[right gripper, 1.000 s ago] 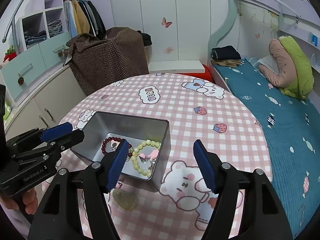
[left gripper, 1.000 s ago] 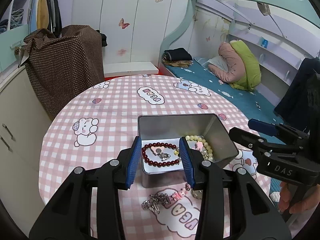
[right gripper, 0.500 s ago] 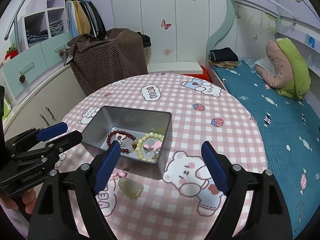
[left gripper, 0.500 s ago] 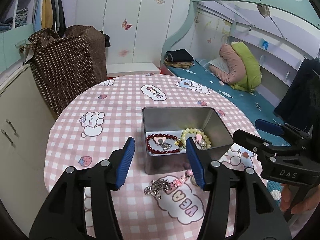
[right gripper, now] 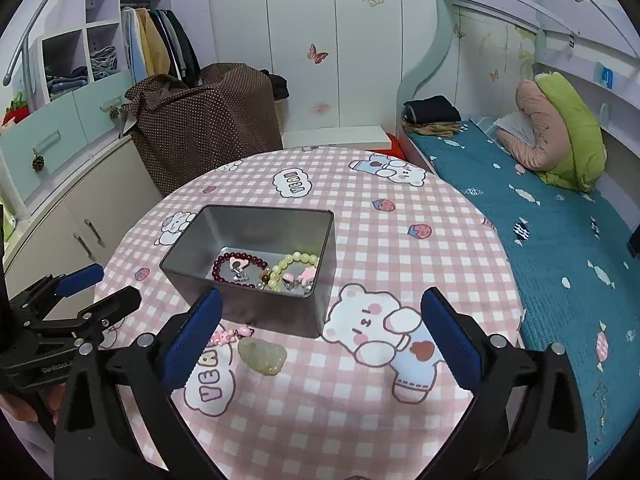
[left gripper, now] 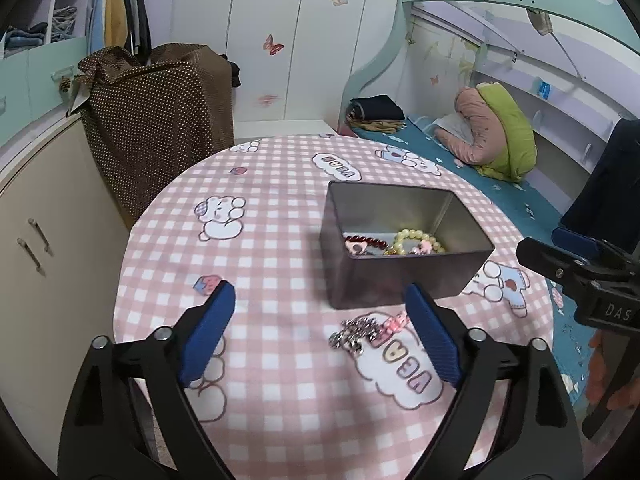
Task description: Organize jewelry
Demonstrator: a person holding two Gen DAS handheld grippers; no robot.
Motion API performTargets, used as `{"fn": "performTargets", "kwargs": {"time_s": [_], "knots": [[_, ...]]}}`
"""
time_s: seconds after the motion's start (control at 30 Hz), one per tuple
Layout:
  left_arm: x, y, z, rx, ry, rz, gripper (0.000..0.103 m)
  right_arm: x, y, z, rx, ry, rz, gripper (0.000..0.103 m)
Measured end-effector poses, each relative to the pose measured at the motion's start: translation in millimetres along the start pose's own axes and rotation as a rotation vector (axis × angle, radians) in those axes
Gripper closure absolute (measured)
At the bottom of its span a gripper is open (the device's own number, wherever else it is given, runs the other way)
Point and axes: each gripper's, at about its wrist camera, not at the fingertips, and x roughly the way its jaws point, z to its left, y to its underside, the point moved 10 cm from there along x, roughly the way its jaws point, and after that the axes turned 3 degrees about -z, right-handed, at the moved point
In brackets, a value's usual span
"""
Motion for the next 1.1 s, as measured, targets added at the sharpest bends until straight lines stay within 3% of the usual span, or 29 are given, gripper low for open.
{"fn": "performTargets", "kwargs": {"time_s": [0.17, 0.33, 0.4, 0.63, 0.97, 1.0, 1.03, 1.1], "knots": [[1.2, 11.8, 6.5, 0.005, -0.007, 0.016, 0.012, 2.5, 11.9, 0.0, 0.013, -0.012, -0.001, 0.007], [5.2, 21.6, 5.2, 0.019, -0.017, 0.01, 0.011, 1.9, 19.4, 3.2, -0.045, 0.042, -0.05, 0.007], [8.1, 26.2, 2.6, 0.032, -0.016, 0.014, 0.011, 2.8, 24.0, 10.0, -0.065, 0.016, -0.055, 0.007], [18.4, 36.8, -1.5, 0.011, 0.035, 0.019, 0.011, 14.2, 39.6, 14.2, -0.012, -0.012, -0.03, 0.007], [36.4, 45.3, -0.6, 0.056, -0.022, 0.04, 0.012, 31.4, 59.3, 5.6, 0.054, -0.006, 0.027, 0.007], [37.5, 45.0, -0.8, 0.056, -0.021, 0.042, 0.02, 33.8, 61.6, 5.0, 0.062, -0.009, 0.035, 0.007], [39.1, 44.9, -1.6, 0.057, -0.016, 0.047, 0.034, 34.8, 63.5, 5.4, 0.065, -0.013, 0.039, 0.007], [42.8, 47.1, -4.9, 0.067, -0.004, 0.066, 0.042, 37.5, 66.3, 4.7, 0.073, -0.02, 0.048, 0.007]]}}
